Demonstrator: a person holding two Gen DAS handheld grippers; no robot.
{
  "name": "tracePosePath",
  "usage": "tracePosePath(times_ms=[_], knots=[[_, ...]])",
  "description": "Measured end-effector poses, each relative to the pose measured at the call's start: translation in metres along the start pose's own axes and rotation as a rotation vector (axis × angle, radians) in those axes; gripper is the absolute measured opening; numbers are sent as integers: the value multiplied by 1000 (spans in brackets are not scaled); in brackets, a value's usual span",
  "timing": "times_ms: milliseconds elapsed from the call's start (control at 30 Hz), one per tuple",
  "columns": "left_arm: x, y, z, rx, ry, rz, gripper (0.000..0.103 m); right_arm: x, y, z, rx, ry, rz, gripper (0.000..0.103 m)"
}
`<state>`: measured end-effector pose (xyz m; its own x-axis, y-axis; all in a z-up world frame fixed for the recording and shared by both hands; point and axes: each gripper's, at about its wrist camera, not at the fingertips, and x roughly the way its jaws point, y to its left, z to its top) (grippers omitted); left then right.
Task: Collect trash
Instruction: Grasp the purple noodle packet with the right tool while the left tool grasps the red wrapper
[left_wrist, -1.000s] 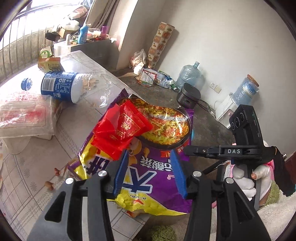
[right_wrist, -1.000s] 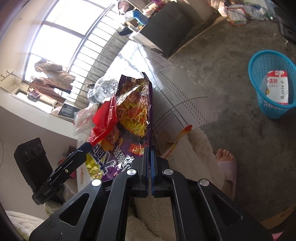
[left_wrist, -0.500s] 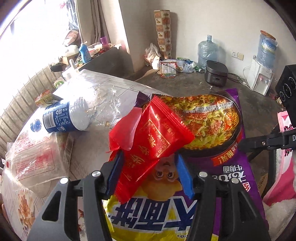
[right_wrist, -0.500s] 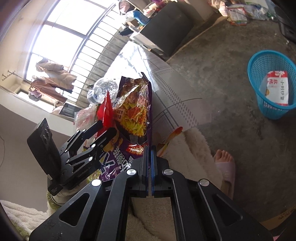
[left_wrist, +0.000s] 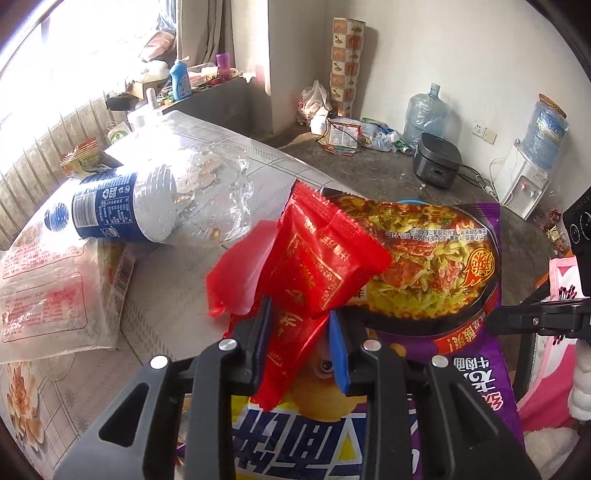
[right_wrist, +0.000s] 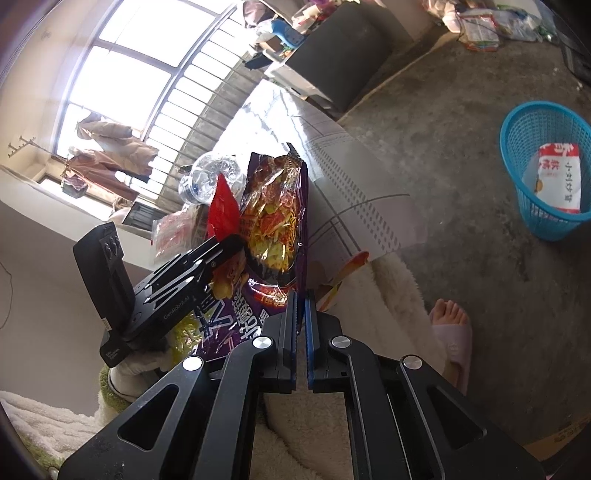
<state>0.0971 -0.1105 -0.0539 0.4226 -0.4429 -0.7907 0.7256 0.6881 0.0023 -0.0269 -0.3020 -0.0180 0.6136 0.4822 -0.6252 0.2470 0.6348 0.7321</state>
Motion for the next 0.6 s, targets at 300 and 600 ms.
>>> tracePosePath(times_ms=[300,600], knots=[[-5,-3,1,1,-16,-23,6,5,-4,0,64,-7,51,2],[-41,-10,8,-15,-97,-42,5,-20,-4,0,63,-77,84,0]])
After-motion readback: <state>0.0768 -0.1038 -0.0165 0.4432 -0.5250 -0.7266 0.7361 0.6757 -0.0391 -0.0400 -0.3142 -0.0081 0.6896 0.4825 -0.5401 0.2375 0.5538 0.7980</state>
